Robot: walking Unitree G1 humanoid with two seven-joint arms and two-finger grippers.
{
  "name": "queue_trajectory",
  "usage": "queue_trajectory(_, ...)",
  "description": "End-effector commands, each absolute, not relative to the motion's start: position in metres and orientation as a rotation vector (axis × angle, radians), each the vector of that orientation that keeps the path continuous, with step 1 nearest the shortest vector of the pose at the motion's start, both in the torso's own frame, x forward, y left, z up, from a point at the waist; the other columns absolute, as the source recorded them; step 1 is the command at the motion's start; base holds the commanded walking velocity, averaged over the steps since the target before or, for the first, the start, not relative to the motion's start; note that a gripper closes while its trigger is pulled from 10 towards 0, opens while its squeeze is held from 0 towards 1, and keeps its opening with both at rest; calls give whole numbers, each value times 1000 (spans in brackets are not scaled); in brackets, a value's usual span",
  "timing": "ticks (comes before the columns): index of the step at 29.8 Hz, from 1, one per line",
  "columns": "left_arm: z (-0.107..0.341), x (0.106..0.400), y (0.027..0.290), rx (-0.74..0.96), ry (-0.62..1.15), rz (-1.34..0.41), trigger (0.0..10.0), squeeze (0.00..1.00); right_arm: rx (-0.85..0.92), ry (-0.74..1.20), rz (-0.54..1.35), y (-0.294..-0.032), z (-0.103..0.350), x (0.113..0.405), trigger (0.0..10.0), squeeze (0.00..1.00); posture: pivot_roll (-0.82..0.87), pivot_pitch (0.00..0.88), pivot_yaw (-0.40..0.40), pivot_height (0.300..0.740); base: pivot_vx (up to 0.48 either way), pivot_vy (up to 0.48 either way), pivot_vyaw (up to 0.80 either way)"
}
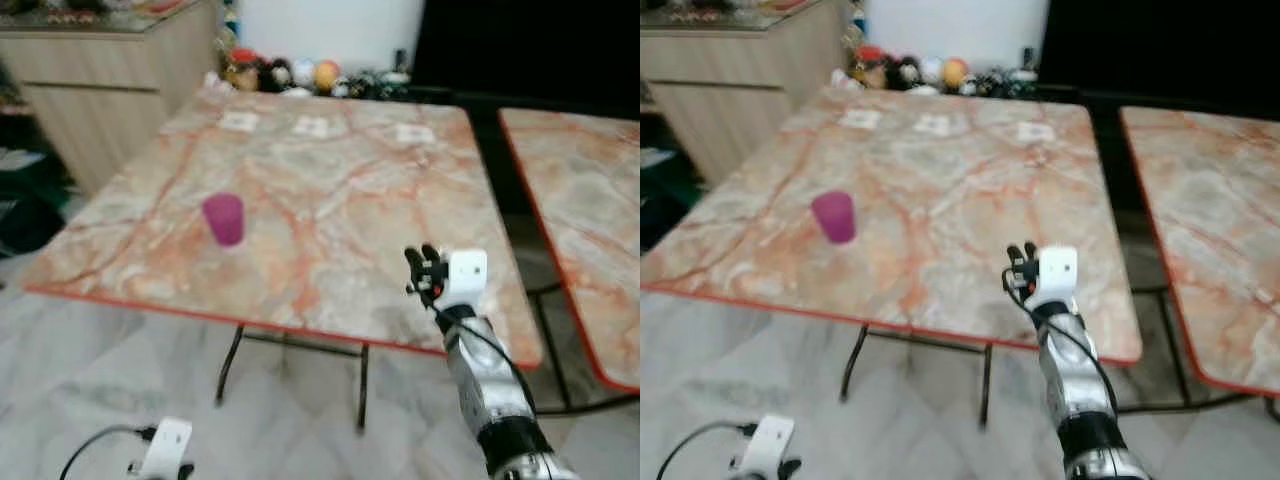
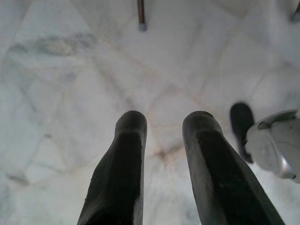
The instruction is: Setting the table
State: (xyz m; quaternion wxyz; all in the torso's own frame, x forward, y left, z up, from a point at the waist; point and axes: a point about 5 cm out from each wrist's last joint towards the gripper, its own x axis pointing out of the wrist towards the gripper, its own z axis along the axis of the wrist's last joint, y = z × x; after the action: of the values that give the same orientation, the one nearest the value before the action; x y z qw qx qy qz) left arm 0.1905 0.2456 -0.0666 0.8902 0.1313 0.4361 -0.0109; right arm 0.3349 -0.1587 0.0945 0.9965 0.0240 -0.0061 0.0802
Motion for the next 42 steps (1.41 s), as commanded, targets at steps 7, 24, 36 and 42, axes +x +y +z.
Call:
queue_trajectory(7, -68, 190, 243, 272, 917, -37, 10000, 0, 34, 59, 13, -183, 92, 343, 10000, 0, 58, 0, 20, 740, 0, 0, 0)
queue_trajectory(24, -68, 188, 244, 270, 916, -35, 10000, 0, 42, 92, -35, -198, 97, 351, 10000, 0, 57, 0, 15, 740, 61, 0, 0)
queue_trajectory(36, -68, 191, 241, 280, 913, -42, 10000, 0, 28, 97, -29, -198, 90, 345, 10000, 0, 58, 0, 20, 740, 138, 0, 0)
queue_trajectory(42, -67, 192, 242, 276, 909, -42, 10000, 0, 30, 99, -33, -200, 89, 344, 10000, 0, 58, 0, 19, 740, 0, 0, 0)
